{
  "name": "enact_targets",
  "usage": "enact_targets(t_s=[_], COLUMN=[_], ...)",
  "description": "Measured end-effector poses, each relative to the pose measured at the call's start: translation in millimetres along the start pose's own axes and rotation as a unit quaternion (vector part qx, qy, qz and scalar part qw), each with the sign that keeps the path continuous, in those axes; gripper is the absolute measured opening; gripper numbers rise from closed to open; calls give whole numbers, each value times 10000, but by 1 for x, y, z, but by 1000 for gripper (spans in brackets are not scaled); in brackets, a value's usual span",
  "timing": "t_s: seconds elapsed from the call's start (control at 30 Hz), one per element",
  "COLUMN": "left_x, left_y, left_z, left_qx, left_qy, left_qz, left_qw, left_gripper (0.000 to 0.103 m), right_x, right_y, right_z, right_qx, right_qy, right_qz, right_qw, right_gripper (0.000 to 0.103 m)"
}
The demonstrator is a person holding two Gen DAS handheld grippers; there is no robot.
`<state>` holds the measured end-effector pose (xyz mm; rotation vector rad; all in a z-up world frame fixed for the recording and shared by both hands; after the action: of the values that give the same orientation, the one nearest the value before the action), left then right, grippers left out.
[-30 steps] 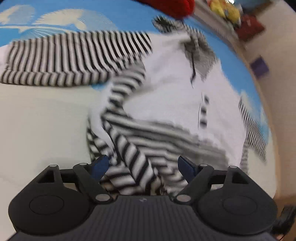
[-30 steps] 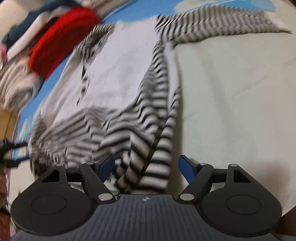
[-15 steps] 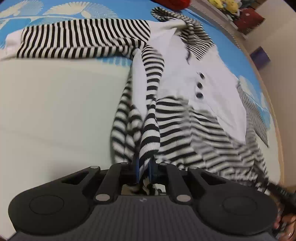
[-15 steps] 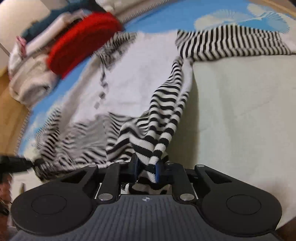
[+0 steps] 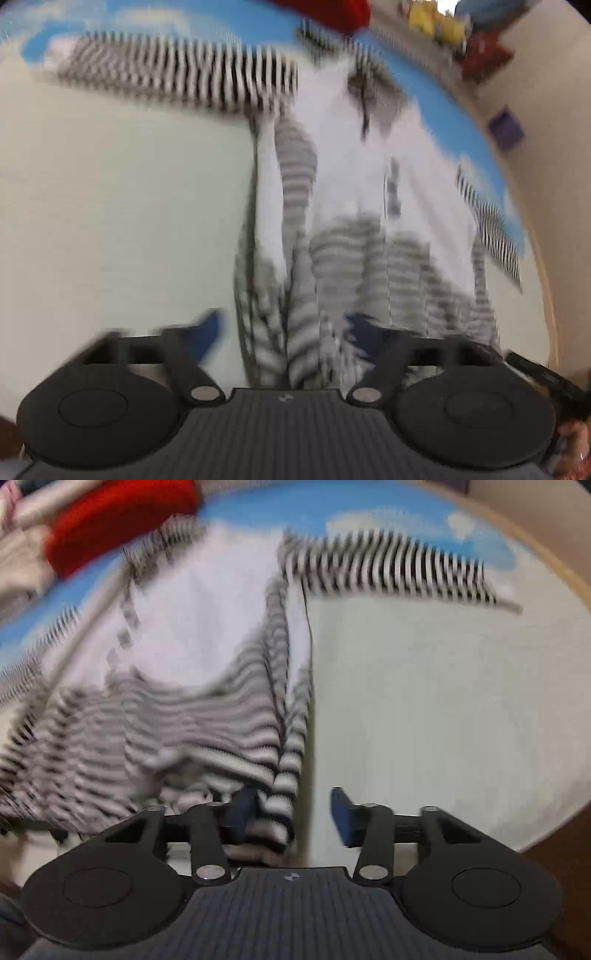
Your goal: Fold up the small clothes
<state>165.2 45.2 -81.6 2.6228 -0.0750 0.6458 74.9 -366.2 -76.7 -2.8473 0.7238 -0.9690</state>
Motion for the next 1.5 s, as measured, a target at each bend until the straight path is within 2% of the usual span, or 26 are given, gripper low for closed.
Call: enact_targets(t_s=[0.03, 0.1, 0.2, 0.27, 0.3, 0.33, 0.37, 0.47, 0.57, 0.6, 0.67, 0.7, 0.73, 0.8, 0.93, 1.03, 1.1, 1.17, 1.23, 1.27, 1.3, 1.33, 1.37, 1.4, 1.43, 1.5], left_x=[8, 17, 8, -5, -13, -19, -23, -32, -28, -18, 8, 22, 41, 76, 138, 167, 180, 192, 207, 215, 221, 227, 231, 232, 231, 230], left_y=[-1, -4, -8, 4, 9, 16, 21, 28, 16, 12, -5, -14, -25, -45, -81, -100, -110, -119, -120, -120, -119, -118, -121, -126, -135, -159], left_z=[-2, 10, 41, 60, 65, 68, 65, 53, 53, 51, 40, 35, 27, 23, 50, 86, 111, 132, 139, 140, 142, 143, 146, 146, 143, 131], left_qx=[99, 202, 458, 663, 659, 709, 859, 923, 767, 742, 875, 1018, 1136, 1254, 1309, 891, 567, 469, 491, 605, 746, 902, 1154, 1369, 1520, 1807], left_qy=[147, 123, -217, -551, -699, -746, -615, -519, -602, -556, -227, -17, 299, 589, 724, 775, 673, 579, 925, 1091, 1209, 1270, 1201, 1152, 1188, 1315], left_qz=[42, 109, 80, 442, 649, 856, 1118, 1518, 1191, 1041, 620, 390, 111, -387, -1233, -1782, -2258, -2640, -2727, -2675, -2592, -2449, -2329, -2375, -2489, -2762], left_qw=[9998, 9997, 9987, 9953, 9933, 9910, 9881, 9827, 9881, 9902, 9940, 9940, 9930, 9896, 9810, 9769, 9702, 9616, 9564, 9555, 9553, 9570, 9581, 9548, 9491, 9348], left_gripper=[97, 97, 95, 69, 35, 25, 25, 23, 33, 44, 77, 96, 100, 100, 100, 100, 100, 101, 102, 96, 63, 10, 7, 6, 6, 6], right_x=[7, 24, 44, 51, 50, 47, 42, 44, 43, 38, 35, 41, 50, 73, 123, 152, 161, 169, 176, 183, 188, 193, 197, 200, 200, 201], right_y=[1, 6, 2, 0, 0, -2, -3, 4, 32, 37, 42, 43, 43, 44, 53, 65, 77, 93, 108, 111, 115, 117, 119, 120, 123, 131], right_z=[-7, -11, 14, 43, 56, 67, 76, 69, 65, 69, 70, 66, 60, 51, 81, 124, 146, 168, 180, 182, 185, 188, 190, 193, 196, 193], right_qx=[207, 580, 541, 90, -104, -187, -188, -289, -714, -634, -510, -458, -364, -135, 111, -21, -87, -163, -116, -58, -43, -75, -223, -525, -904, -1249], right_qy=[205, 419, 211, -52, -229, -412, -576, -460, -477, -614, -667, -553, -339, 179, 507, 572, 644, 708, 915, 1092, 1188, 1223, 1292, 1270, 1246, 1401], right_qz=[175, 527, 636, 374, 177, -101, -368, -693, -713, -686, -313, -183, -8, 520, 1605, 2245, 2659, 3080, 3368, 3417, 3417, 3364, 3218, 2950, 2776, 2727], right_qw=[9994, 9960, 9963, 9992, 9995, 9989, 9975, 9961, 9938, 9937, 9960, 9973, 9988, 9984, 9857, 9728, 9618, 9486, 9370, 9334, 9323, 9337, 9377, 9456, 9483, 9436], right_gripper=[67, 68, 68, 66, 54, 16, 2, 3, 1, 2, 15, 33, 54, 72, 73, 73, 73, 73, 77, 77, 76, 55, 26, 5, 4, 4])
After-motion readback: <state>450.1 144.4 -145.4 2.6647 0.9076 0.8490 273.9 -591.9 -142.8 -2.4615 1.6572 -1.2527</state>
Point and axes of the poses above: each gripper's, at about its wrist camera, not at the fingertips, and z roughly the way its jaws point, y to its right, x to its top, the point moved 7 cm from there along z, roughly the way its jaws point, and after that the axes turned 3 degrees about y, right-handed, at the moved point
